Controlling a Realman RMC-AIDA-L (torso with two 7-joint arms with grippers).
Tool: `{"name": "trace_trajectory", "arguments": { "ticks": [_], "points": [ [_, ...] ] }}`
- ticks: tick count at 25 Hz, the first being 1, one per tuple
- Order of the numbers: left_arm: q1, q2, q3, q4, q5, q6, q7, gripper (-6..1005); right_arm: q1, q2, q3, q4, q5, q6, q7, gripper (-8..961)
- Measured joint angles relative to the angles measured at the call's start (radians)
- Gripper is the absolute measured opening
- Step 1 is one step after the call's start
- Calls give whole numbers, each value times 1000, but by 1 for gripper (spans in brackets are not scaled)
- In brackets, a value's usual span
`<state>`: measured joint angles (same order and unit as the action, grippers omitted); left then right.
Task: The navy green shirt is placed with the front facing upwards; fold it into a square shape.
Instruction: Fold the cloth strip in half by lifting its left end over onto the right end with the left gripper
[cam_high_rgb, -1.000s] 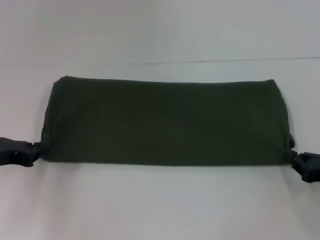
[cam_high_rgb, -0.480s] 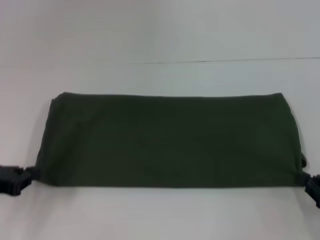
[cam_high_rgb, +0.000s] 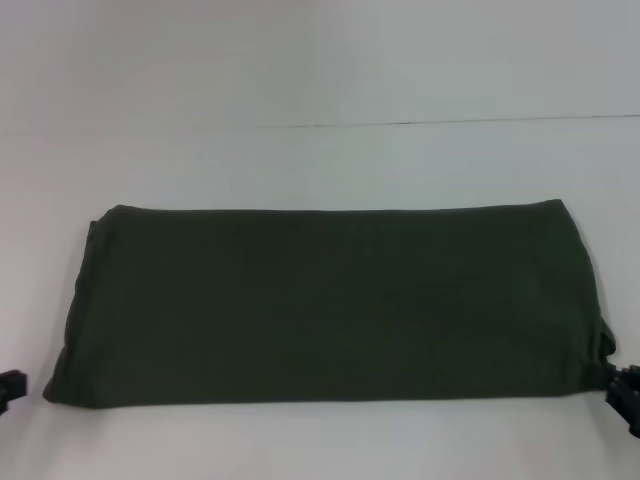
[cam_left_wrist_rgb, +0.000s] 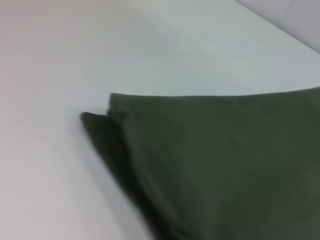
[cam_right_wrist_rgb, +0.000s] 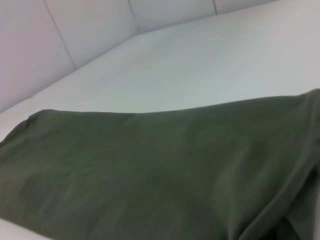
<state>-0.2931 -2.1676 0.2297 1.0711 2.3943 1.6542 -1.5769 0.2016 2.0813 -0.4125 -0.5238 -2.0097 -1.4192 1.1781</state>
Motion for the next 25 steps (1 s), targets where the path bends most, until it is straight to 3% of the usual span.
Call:
{"name": "trace_trajectory", "arguments": {
  "ticks": [9, 16, 21, 25],
  "points": [
    [-8, 4, -48, -9, -5, -23, 13, 46, 50, 5, -43, 6, -4, -1, 7, 30],
    [-36, 13, -43, -10, 5, -32, -108, 64, 53, 4, -35, 5, -4, 5, 9, 29],
    [-83, 18, -42, -25, 5, -57, -213, 202, 61, 3, -39, 5, -4, 10, 9, 29],
    [-131, 40, -18, -85, 10, -107, -332, 306, 65, 2, -42, 5, -4, 10, 9, 29]
  ]
}}
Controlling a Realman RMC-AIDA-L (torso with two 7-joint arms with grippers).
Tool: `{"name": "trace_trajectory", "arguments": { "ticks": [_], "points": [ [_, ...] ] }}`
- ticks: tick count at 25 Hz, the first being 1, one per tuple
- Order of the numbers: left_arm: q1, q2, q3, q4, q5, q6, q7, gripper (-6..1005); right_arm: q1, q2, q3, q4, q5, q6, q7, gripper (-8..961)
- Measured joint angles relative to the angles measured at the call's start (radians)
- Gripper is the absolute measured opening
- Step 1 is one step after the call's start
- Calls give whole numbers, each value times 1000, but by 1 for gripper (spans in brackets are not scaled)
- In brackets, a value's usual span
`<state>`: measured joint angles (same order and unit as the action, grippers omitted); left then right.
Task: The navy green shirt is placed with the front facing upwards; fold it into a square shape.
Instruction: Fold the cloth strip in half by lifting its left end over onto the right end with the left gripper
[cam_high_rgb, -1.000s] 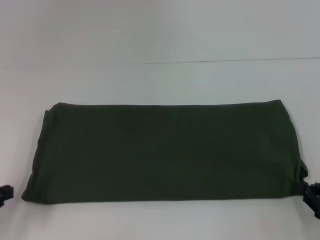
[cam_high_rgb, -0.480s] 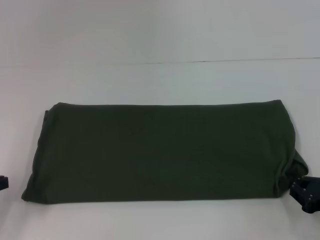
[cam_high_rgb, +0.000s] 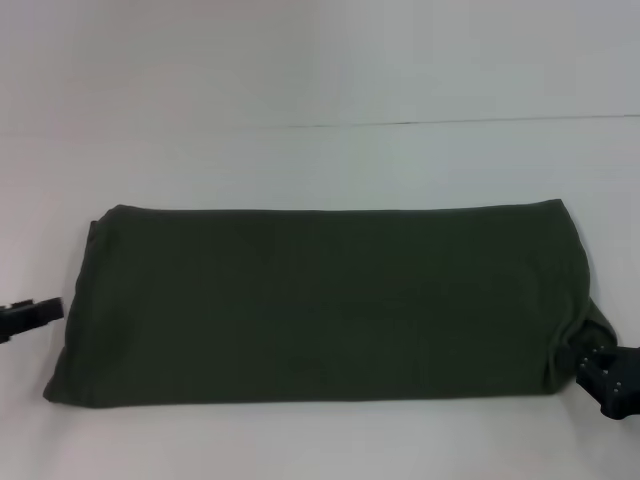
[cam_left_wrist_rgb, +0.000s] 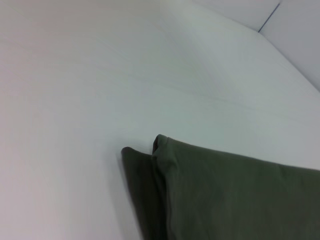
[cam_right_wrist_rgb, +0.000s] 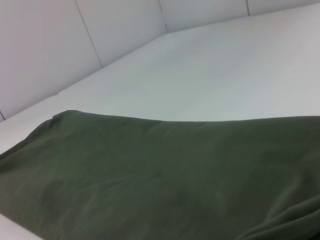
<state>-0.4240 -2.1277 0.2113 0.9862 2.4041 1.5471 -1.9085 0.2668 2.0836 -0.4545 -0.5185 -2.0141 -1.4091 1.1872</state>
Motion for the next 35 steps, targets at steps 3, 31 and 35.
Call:
{"name": "trace_trajectory", "arguments": {
  "ticks": [3, 31, 35],
  "points": [
    [-18, 8, 61, -16, 4, -23, -49, 385, 0, 1, 4, -2, 0, -4, -2, 29],
    [-51, 38, 65, -35, -157, -78, -192, 872, -31, -7, 217, -77, 25, -234, -98, 618],
    [-85, 54, 72, -22, -56, -58, -250, 872, 22, -5, 204, -79, 9, -292, -105, 756]
  ]
}}
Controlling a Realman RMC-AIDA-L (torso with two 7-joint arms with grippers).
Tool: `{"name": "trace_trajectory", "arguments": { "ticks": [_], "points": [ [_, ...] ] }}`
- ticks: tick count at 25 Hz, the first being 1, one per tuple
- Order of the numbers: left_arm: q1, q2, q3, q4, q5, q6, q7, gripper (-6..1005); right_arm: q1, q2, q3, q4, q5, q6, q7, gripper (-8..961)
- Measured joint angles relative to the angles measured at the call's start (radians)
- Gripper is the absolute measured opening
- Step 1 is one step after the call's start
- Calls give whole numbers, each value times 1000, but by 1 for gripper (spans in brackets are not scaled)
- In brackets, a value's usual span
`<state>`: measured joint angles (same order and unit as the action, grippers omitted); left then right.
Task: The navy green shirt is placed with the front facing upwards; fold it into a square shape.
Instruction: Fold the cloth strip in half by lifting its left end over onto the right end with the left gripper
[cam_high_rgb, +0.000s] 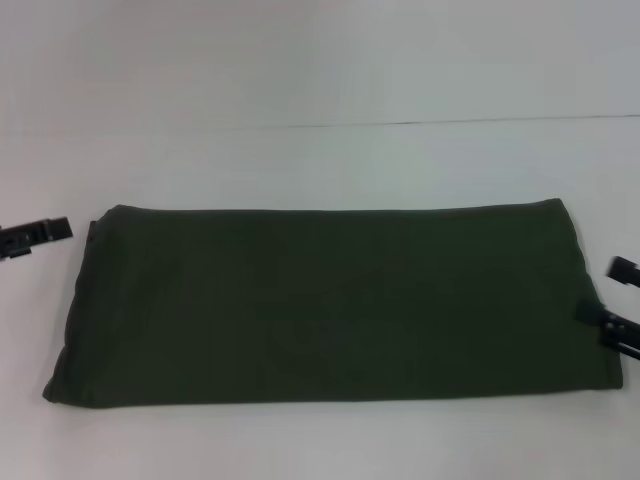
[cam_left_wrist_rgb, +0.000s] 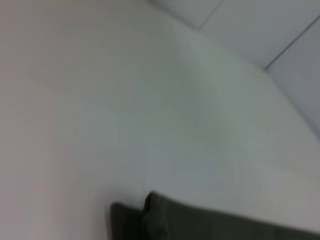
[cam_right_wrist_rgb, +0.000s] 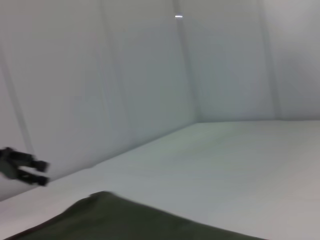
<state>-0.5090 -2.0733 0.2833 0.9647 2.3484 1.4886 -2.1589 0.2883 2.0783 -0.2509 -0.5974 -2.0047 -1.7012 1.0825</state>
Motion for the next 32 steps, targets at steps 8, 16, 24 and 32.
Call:
{"name": "trace_trajectory", "arguments": {
  "ticks": [8, 16, 24, 32],
  "points": [
    [-52, 13, 80, -6, 121, -19, -110, 872, 91, 6, -69, 2, -60, 8, -3, 824],
    [-60, 11, 108, -20, 193, -53, -195, 877, 126, 8, -136, 14, -62, 54, 11, 825],
    [-69, 12, 129, -33, 214, -63, -186, 883, 147, 8, -264, 11, -62, 110, 85, 840],
    [-76, 9, 184, -35, 219, -78, -165, 882, 147, 5, -405, -9, -61, 112, 96, 923]
  ]
}}
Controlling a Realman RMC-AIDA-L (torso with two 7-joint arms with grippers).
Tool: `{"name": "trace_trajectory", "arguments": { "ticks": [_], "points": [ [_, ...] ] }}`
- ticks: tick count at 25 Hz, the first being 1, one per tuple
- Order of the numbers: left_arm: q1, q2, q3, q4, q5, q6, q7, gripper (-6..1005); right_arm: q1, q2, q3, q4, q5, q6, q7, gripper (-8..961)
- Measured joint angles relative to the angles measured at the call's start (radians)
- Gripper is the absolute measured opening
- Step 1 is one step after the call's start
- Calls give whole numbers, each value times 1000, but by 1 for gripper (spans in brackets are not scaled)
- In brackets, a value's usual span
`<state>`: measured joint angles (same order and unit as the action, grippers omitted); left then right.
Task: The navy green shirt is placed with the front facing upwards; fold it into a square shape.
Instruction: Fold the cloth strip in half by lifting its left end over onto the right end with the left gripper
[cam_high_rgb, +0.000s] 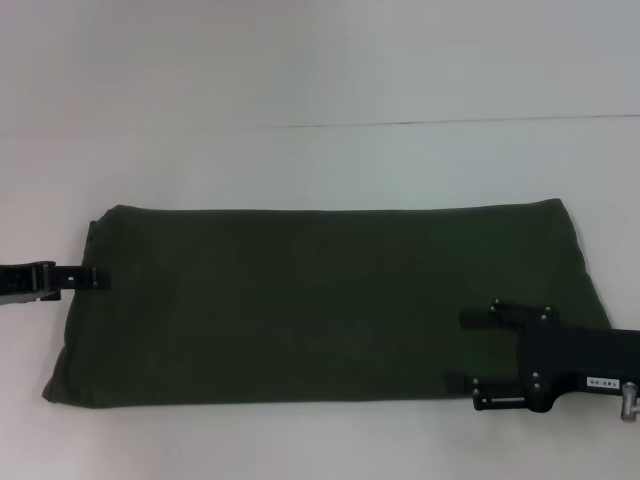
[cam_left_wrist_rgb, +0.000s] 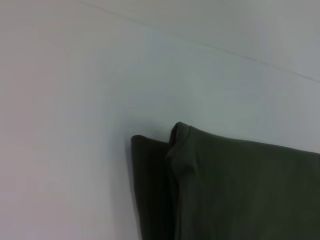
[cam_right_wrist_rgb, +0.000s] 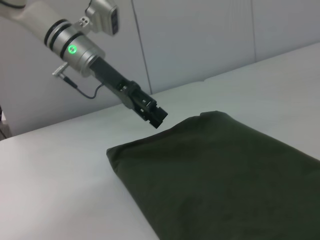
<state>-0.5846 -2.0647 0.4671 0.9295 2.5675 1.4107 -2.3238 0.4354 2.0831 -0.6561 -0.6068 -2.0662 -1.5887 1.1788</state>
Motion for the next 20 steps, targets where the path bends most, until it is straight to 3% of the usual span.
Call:
{"name": "trace_trajectory", "arguments": {
  "ticks": [20],
  "points": [
    [0, -6, 4, -41, 46, -41, -31, 880, 9, 3, -14, 10, 0, -1, 8, 920]
  ]
}}
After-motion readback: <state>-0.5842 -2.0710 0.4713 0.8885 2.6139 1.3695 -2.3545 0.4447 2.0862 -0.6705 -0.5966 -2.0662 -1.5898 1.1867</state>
